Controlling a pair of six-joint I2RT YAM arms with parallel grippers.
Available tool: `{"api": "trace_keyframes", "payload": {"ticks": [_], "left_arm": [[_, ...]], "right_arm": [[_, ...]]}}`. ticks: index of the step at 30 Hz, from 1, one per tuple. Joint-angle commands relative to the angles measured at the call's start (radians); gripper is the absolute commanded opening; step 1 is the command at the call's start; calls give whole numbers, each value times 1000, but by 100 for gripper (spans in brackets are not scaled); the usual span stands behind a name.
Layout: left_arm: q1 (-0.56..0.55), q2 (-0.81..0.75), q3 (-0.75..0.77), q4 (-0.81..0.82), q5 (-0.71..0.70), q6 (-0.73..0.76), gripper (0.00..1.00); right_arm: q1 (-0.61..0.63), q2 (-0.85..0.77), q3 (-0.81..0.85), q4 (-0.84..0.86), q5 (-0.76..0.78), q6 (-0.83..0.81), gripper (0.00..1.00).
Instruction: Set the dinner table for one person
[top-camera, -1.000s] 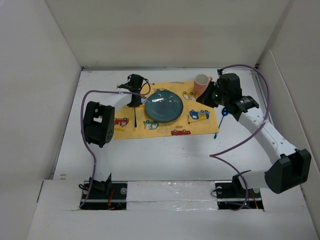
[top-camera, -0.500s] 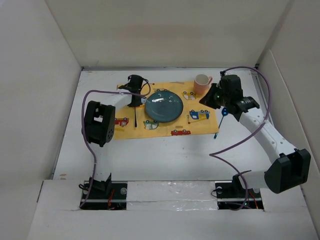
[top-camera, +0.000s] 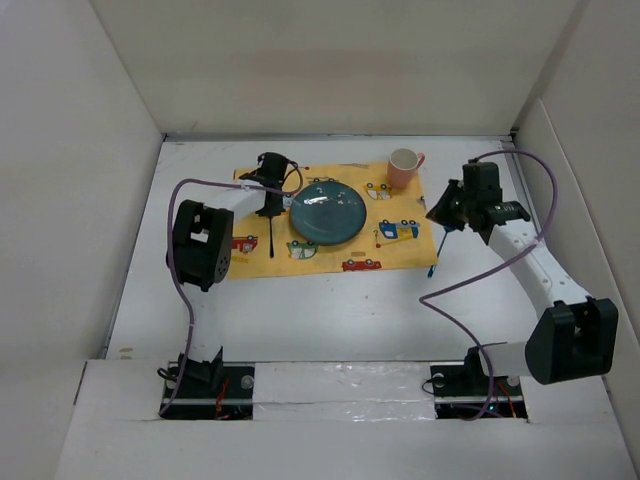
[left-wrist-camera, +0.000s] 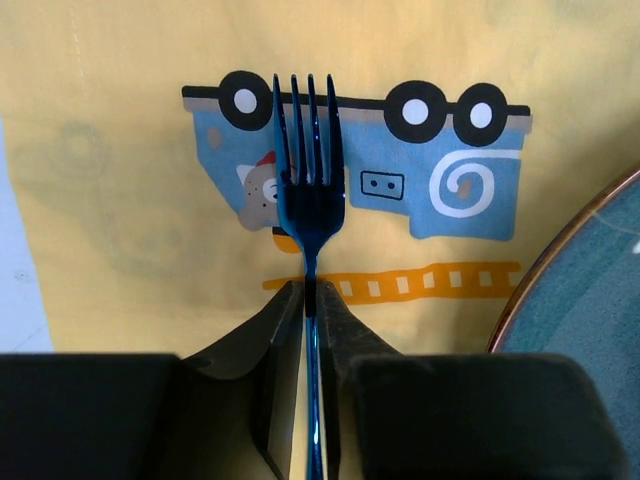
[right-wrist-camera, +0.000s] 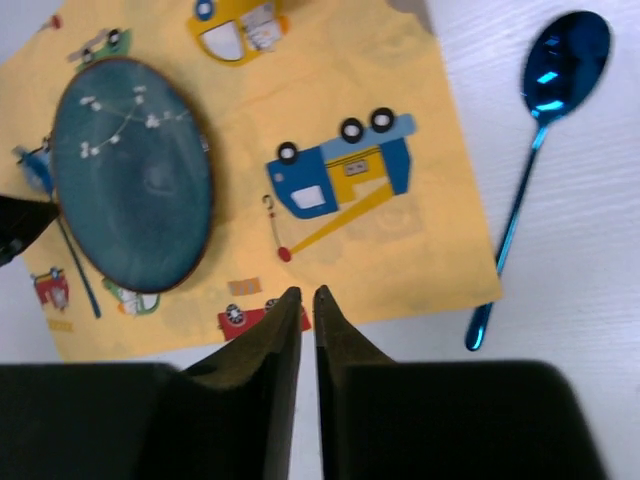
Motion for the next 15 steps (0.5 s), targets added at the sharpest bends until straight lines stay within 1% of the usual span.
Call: {"api": "trace_keyframes", "payload": {"ticks": [1,3,4,6,7,9,13,14,15], "left_arm": [[-2,-19,-16,-9,-22,8,11],[-2,-43,-21,-11,-22,5,18],[-2,-52,-18,-16,-22,4,23],[-2,-79,-15,-17,-19,1,31],[-2,-107,-10,-25,-18,-1,38],[-2,-134,14,-40,-8,-8,44],[-2,-227,50,-66,16,-21,46],[-2,-294,57,-66,39,-28,46],[-2,-295,57,-66,39,-28,46]], "right_arm": [[-41,-46,-43,-29,68,1,21],[-61,-50,-75,-29,81,17,25],[-84,-51,-106,-21,114,20,31],[-107,-39,-135,-12,128,35,35],[-118,-31,-152,2,136,38,39],[-138,9,-157,14,143,50,39],[-147,104,-123,30,211,47,39],[-157,145,-91,28,229,28,39],[-157,165,-91,28,229,27,39]]}}
